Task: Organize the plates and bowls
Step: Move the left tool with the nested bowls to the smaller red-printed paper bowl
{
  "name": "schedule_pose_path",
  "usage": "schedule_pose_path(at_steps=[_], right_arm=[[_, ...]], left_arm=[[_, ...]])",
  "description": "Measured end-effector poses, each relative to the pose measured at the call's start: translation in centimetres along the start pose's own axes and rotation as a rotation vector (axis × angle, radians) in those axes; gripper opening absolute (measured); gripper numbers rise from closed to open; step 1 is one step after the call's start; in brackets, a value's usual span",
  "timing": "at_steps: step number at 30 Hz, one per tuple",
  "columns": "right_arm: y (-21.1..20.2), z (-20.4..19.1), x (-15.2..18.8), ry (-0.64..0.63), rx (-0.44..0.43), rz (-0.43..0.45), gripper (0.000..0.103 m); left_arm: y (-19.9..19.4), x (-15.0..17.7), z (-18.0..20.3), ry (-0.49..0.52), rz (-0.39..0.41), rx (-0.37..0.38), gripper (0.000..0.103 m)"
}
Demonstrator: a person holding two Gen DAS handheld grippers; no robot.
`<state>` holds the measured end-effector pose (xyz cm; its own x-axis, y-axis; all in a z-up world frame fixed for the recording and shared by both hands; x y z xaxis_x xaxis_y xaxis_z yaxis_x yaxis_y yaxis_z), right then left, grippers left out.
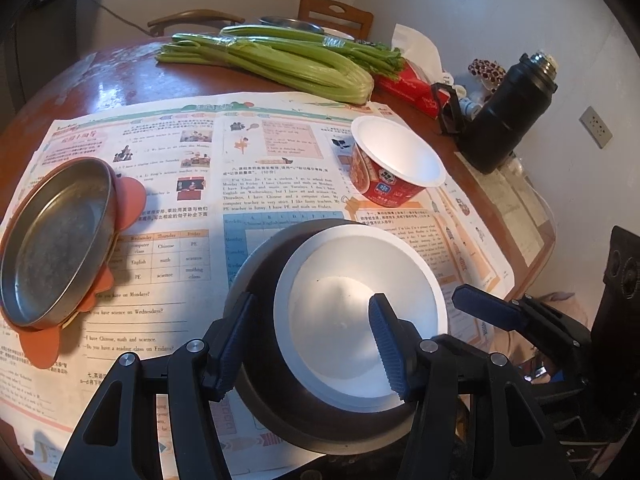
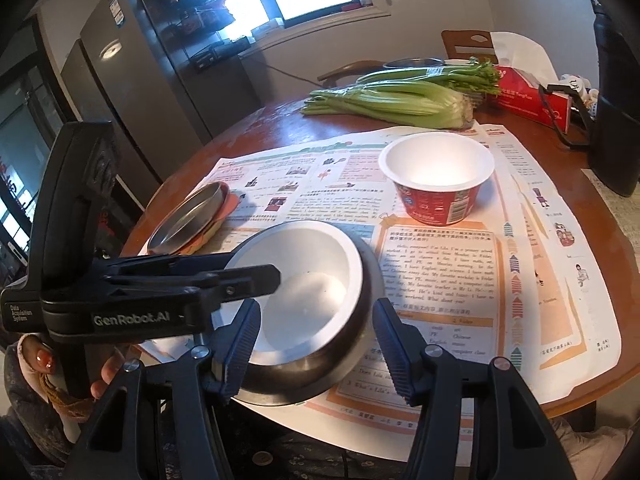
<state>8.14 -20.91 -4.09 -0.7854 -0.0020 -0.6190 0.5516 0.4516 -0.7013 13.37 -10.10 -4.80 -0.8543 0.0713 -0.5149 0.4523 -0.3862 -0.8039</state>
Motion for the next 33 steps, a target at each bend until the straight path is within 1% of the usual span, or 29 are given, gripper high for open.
schedule_pose_path(at_steps=[8, 16, 26, 33], right_arm=[[-1.1, 0.6, -0.6, -0.003, 0.029, 0.042, 0.059], [-1.9, 1.7, -1.3, 0.034, 0.050, 0.078, 0.059], [-2.5, 3.6, -2.0, 0.083, 0.073, 0.105, 0.059], [-3.1, 5.4, -3.0, 0.129, 0.092, 0.135, 0.059]], left_arm=[[-1.5, -0.7, -0.3, 0.001, 0.043, -0.003, 0.060], [-2.4, -2.4, 0.2, 0.017, 0.075, -0.005, 0.060], [-1.9, -5.6, 2.8, 0.073, 0.094, 0.020, 0.060], [-0.8, -7.5, 4.3, 0.115, 0.081, 0.024, 0.060]])
Point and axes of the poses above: each gripper's, at about its wrist camera, not at the fingertips, and y roughly the way its jaws point, z to its right, x to its underside, the point moved 6 cm from there along y, roughly the way its jaws point
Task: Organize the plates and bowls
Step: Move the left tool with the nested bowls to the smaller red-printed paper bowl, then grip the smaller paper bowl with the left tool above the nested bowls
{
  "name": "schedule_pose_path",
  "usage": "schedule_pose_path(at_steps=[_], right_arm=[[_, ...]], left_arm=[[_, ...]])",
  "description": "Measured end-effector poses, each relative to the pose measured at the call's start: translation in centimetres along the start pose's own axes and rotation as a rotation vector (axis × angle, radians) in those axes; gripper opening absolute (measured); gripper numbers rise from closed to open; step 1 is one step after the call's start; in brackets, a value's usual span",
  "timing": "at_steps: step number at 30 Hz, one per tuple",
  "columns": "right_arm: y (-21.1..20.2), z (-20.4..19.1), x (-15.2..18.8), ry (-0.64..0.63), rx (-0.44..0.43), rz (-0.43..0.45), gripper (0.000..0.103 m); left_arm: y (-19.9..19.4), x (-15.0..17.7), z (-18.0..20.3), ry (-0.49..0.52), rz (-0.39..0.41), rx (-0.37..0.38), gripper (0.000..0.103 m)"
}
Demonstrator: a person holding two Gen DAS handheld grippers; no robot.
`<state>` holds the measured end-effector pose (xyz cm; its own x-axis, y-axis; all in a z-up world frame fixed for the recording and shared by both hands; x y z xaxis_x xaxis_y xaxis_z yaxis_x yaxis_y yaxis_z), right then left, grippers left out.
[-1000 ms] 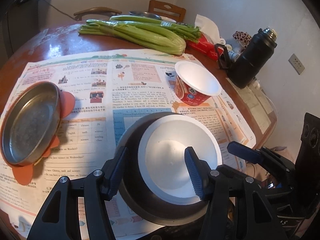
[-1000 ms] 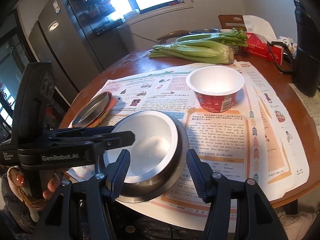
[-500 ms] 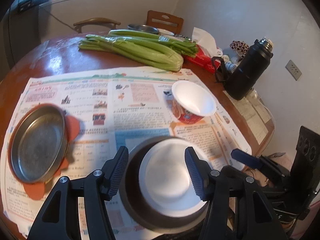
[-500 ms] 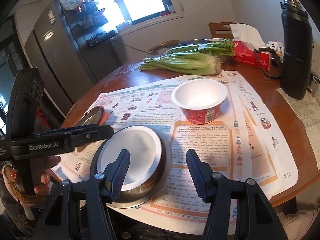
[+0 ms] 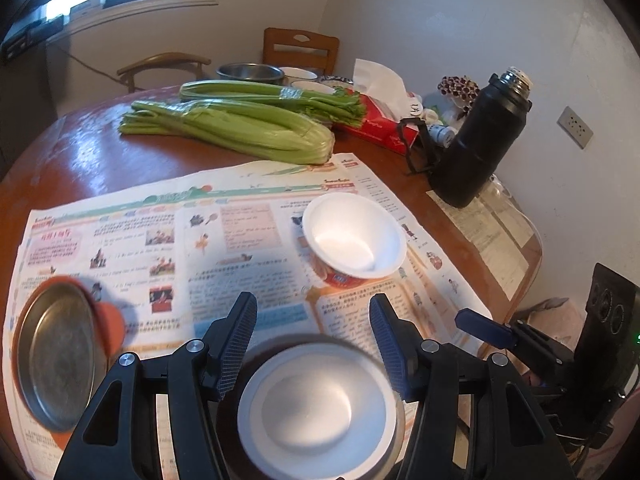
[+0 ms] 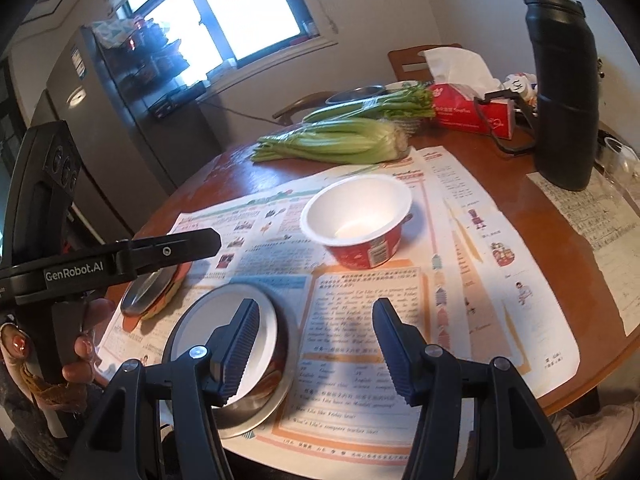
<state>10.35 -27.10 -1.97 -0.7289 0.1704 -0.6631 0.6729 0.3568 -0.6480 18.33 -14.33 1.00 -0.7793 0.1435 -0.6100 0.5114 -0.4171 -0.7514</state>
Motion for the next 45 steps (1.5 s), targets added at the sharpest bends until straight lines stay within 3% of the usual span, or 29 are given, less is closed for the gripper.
schedule_pose_path(at_steps=[20, 27, 45], right_arm=[[0.2, 3.8, -3.8, 0.069, 0.077, 0.045, 0.059], [0.9, 5.6, -4.7, 0.107, 0.098, 0.043, 0.059], [8.2, 5.7, -5.1, 0.098, 0.076, -0.074, 0.059]], left_arm=[[3.9, -4.2, 2.3, 0.075, -0.045, 0.020, 0.060], [6.5, -4.6, 2.5, 0.085, -0.115, 0.037, 0.060], [12.4, -5.4, 0.6, 0.044, -0.216, 0.043, 0.060]])
Point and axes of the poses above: each gripper's, at about its wrist camera, not at the fingertips, and y roughly the way its jaws point, z to its right, x to its underside, the point moved 6 cm from there along y, roughly the way its jaws point
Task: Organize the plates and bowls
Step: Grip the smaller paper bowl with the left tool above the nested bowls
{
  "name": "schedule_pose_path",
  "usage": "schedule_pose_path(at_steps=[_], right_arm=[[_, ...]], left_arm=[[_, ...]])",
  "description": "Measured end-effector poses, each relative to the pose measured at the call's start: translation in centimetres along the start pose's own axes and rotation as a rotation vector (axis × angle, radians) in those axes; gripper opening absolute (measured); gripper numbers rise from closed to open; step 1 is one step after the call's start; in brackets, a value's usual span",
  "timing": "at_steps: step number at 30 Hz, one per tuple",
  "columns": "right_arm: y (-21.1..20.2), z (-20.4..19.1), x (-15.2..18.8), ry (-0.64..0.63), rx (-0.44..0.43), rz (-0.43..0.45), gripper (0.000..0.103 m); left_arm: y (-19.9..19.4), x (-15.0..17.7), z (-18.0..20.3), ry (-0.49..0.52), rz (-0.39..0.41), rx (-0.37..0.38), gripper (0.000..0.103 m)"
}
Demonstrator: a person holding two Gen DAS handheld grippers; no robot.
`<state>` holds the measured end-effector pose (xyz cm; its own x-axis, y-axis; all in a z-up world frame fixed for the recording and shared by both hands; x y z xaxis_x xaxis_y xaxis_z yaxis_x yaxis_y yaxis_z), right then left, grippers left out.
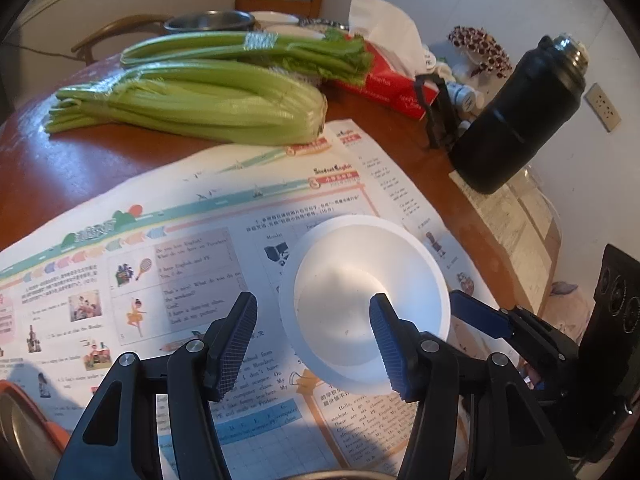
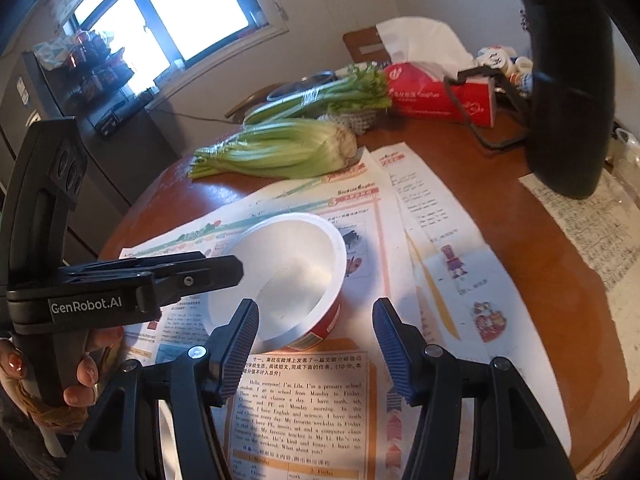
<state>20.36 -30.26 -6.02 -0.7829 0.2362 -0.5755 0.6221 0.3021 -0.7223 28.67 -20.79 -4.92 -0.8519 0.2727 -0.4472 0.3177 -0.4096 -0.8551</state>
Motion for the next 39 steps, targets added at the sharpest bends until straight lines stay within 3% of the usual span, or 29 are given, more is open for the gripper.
schedule_pose_path(at_steps=[7, 11, 18, 39], right_arm=[[1.5, -1.6, 0.6, -0.027, -0.040, -0.018, 0.059], [2.0, -2.6, 1.0, -0.051, -0.044, -0.026, 0.059], [2.1, -3.5, 1.4, -0.058, -0.065, -0.029, 0.059], [-1.5, -6.0, 1.2, -0.091, -0.068, 0.029, 0.060]], left_arm=[[1.2, 0.1, -0.5, -0.021, -0.033, 0.015, 0.060], [1.7, 0.3, -0.7, -0.047, -0.053, 0.060, 0.060], [2.4, 0.7, -0.3, -0.006, -0.059, 0.036, 0.059], [-2.7, 1.3, 0.6, 0.017, 0.038, 0.038, 0.059]])
Point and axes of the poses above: each gripper's, at about its wrist camera, not at the fingertips, and y roughly the way its jaws point, z to its right, x to its underside, the point moved 6 cm from there along y, roughly the way its jaws point
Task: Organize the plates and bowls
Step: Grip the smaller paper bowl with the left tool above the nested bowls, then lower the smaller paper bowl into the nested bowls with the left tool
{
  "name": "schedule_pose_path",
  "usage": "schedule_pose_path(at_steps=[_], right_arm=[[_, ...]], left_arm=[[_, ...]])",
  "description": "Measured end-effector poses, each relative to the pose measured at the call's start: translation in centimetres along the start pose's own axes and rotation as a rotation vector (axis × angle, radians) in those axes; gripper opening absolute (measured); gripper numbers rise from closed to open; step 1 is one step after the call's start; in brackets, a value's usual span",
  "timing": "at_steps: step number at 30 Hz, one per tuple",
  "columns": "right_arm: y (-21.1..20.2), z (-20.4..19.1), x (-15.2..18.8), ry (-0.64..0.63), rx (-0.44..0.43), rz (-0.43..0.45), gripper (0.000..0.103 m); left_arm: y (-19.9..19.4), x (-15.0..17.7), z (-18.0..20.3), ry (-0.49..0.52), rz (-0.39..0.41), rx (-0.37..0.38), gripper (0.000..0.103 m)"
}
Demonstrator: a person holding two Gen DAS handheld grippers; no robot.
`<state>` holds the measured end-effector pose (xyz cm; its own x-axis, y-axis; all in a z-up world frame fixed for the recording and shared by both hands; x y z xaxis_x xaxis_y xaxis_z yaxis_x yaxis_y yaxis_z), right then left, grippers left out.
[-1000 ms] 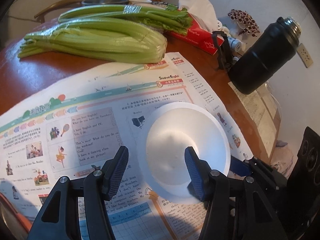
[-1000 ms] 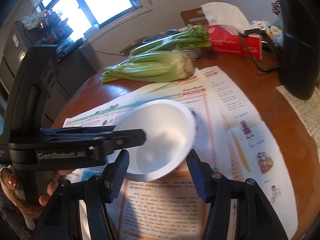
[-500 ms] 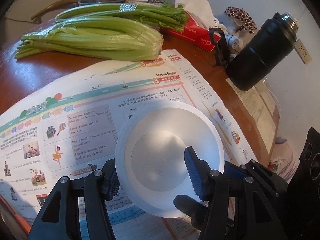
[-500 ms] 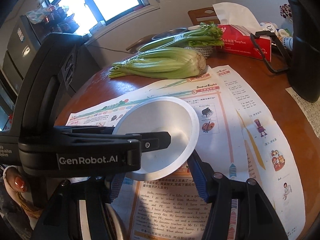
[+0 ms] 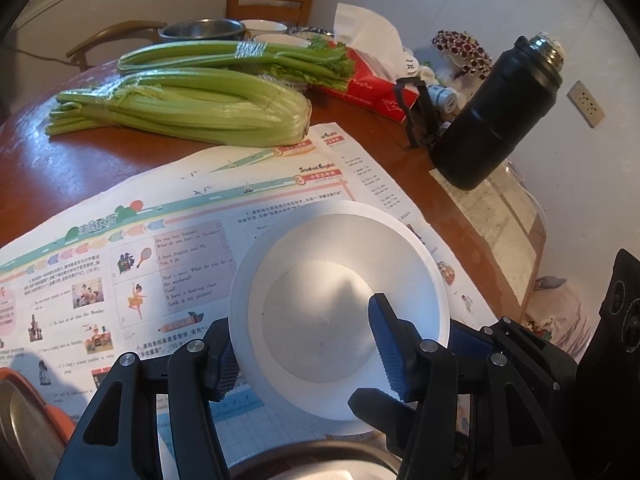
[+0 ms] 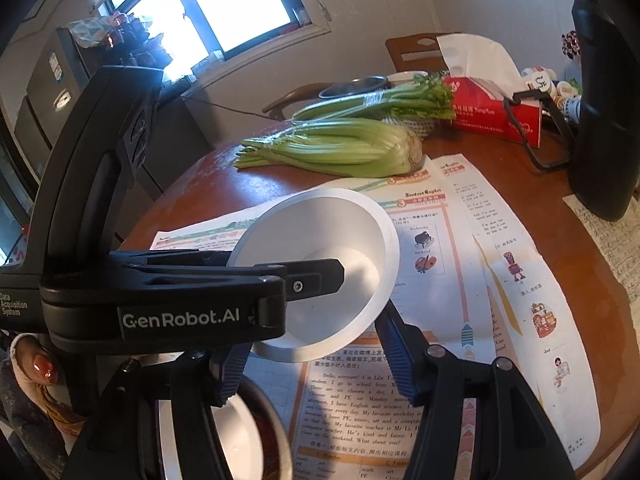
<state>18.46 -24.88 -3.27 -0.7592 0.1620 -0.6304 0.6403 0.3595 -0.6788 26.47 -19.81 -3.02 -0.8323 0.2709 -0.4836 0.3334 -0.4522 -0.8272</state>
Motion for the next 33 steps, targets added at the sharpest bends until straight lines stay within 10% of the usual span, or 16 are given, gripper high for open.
schedule_pose_path(at_steps=[33], right_arm=[[-4.9, -4.7, 0.2, -0.074, -0.042, 0.074, 0.061]], left_arm=[[-7.0, 2.3, 0.3, 0.001, 0.099, 0.004, 0.059]])
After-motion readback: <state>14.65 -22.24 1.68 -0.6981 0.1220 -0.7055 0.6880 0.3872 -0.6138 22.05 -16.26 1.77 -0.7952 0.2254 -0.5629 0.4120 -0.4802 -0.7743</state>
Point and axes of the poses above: each gripper's, at about its wrist camera, not at the fingertips, and y roughly the way its jaws point, z to its right, x to its underside, the point moved 6 cm from there along y, roughly the way its jaws point
